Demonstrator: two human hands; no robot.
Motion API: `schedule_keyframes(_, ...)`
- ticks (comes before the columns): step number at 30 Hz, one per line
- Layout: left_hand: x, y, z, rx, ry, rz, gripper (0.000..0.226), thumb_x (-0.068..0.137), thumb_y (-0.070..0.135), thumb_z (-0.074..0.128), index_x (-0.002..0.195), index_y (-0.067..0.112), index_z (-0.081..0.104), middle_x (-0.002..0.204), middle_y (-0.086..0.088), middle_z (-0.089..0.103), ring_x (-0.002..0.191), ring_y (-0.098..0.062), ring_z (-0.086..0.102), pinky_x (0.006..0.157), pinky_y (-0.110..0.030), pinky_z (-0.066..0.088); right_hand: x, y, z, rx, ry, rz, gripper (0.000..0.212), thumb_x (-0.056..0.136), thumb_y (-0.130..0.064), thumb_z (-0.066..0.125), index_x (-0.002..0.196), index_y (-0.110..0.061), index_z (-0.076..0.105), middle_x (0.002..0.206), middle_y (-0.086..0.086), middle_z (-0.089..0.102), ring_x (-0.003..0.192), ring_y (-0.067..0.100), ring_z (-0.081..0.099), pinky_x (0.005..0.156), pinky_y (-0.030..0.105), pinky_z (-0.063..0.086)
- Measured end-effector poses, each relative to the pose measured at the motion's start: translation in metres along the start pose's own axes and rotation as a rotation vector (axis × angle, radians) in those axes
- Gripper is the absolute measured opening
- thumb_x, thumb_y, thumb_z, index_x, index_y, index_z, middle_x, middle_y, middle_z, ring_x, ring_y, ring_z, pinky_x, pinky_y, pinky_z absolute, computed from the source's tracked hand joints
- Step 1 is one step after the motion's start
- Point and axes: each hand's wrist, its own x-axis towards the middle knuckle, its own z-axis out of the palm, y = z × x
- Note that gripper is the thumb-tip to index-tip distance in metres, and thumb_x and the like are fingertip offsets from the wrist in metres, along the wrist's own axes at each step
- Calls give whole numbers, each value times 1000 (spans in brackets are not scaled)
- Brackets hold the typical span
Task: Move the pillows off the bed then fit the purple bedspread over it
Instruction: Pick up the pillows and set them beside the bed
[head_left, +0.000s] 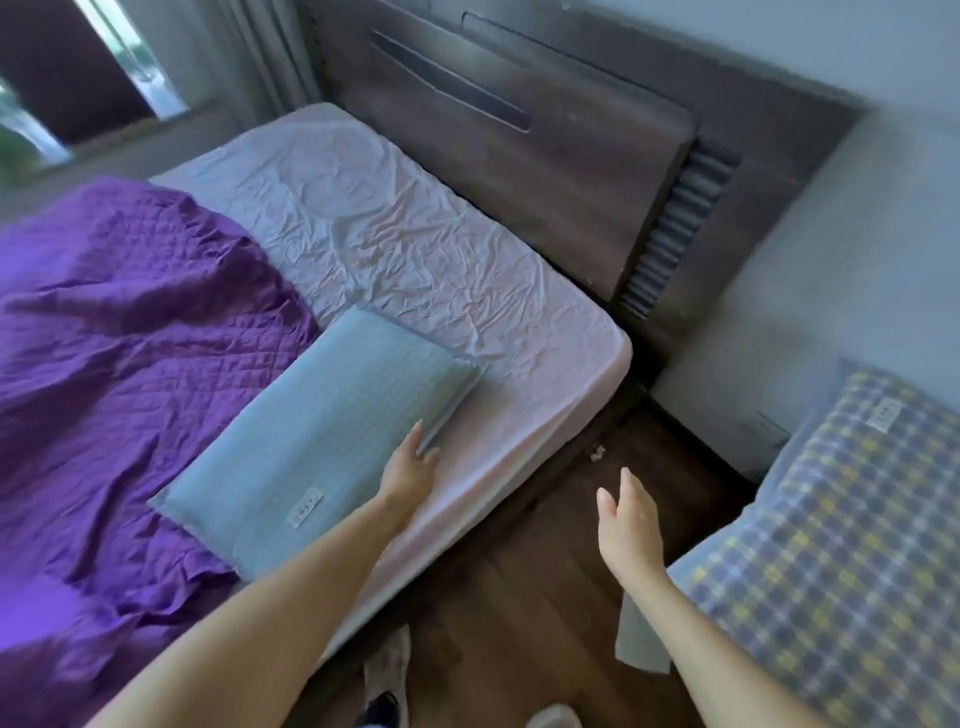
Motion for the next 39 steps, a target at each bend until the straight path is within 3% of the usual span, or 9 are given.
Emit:
schedule_keyframes(5, 47, -54, -97, -41, 71, -86, 55, 98, 16, 45, 148, 20, 23, 151, -10, 31, 134, -26, 38, 103, -33, 35, 3, -75, 95, -1, -122, -61, 54, 101, -25, 35, 148, -6, 18, 155, 9, 22, 143, 20, 18, 115, 31, 17)
schedule_keyframes(11, 114, -119, -194, 43, 123, -119, 54, 99, 22, 44, 148, 25, 23, 151, -6, 33, 133, -27, 38, 106, -38, 36, 4, -136, 216, 32, -277, 7, 58, 101, -28, 36, 149, -7, 12, 157, 9, 15, 144, 20, 14, 115, 31, 17)
schedule_keyframes(17, 200, -176, -255, 215, 128, -98, 55, 97, 19, 47, 148, 18, 25, 151, -8, 32, 136, -26, 34, 111, -39, 30, 9, -175, 330, 67, -392, 115, 66, 101, -33, 34, 150, -12, -4, 159, 5, -3, 146, 18, 0, 118, 33, 12)
schedule_keyframes(23, 266, -214, -267, 357, 43, -33, 57, 95, 17, 51, 146, 12, 26, 146, -14, 38, 133, -30, 36, 109, -44, 32, 32, -178, 388, 68, -367, 215, 78, 99, -34, 40, 146, -8, -16, 156, 9, -19, 145, 19, -12, 118, 35, 9)
schedule_keyframes(28, 294, -229, -271, 247, -44, -155, 62, 94, 34, 51, 148, 25, 21, 149, -7, 35, 130, -30, 41, 107, -43, 38, 44, -176, 407, 115, -301, 271, 85, 97, -32, 47, 145, -3, -17, 156, 12, -15, 145, 21, -10, 118, 34, 5)
schedule_keyframes(30, 299, -232, -273, 222, -49, -183, 62, 92, 37, 55, 147, 26, 28, 145, -7, 42, 128, -29, 45, 106, -42, 38, 49, -178, 411, 197, -245, 308, 87, 95, -29, 51, 146, -6, -15, 157, 10, -11, 145, 21, -6, 119, 37, 7)
schedule_keyframes(32, 298, -231, -272, 282, 12, -155, 53, 90, 36, 58, 139, 22, 44, 133, -7, 55, 120, -30, 52, 100, -41, 44, 52, -182, 411, 237, -199, 329, 86, 95, -28, 53, 148, -9, -12, 158, 7, -10, 145, 21, -5, 119, 40, 7)
schedule_keyframes(35, 292, -223, -271, 432, 186, -58, 24, 91, 29, 56, 110, 19, 68, 100, -11, 70, 98, -34, 61, 74, -37, 47, 52, -187, 409, 255, -96, 322, 82, 93, -18, 56, 149, -9, -2, 157, 8, -1, 144, 25, 10, 117, 38, 18)
schedule_keyframes(39, 275, -202, -268, 515, 309, 44, 21, 93, 23, 52, 93, 13, 71, 84, -16, 69, 83, -36, 61, 62, -34, 38, 49, -192, 396, 284, -10, 298, 72, 92, 4, 49, 150, -11, 10, 156, 5, 8, 143, 22, 18, 115, 37, 26)
